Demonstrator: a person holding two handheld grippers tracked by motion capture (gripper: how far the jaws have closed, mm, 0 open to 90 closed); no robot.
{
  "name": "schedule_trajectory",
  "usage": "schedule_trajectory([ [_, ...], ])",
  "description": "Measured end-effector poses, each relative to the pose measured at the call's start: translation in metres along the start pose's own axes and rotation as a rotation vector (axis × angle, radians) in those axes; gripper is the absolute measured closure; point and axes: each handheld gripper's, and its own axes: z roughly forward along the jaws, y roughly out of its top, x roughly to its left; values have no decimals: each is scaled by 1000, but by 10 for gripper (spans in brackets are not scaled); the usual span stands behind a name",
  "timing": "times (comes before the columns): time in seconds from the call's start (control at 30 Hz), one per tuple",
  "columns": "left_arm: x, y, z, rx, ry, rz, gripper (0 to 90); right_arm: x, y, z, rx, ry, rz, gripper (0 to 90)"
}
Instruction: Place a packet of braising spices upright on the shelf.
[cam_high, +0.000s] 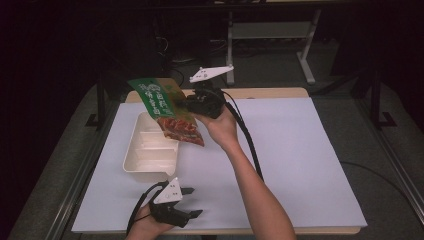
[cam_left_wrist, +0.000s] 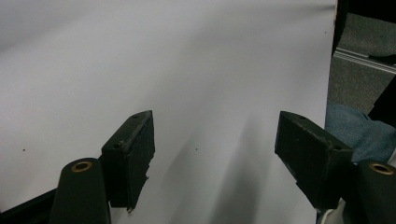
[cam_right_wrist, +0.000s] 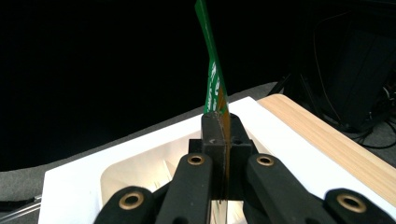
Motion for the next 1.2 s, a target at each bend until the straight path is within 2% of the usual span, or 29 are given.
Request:
schedule_trajectory([
  [0.47,0,0,-1,-5,-1,6,280,-1,-8,46,4,56,8,896],
  [0.5,0,0,-1,-3,3,5,280,-1,-10,54,6,63,2,896],
  [0.7,-1,0,-2,5,7,18,280,-1,-16,69,8,86,12,896],
  [0.9,-1,1,-2,2,5,17,280,-2,-22,81,-6,98,36,896],
  [0.97,-1,0,-2,-1,4,14,279,-4,-26,85,-33,102,62,896],
  [1.2,0,1,-2,2,5,16,279,-8,-37,93,-57,85,104,896],
])
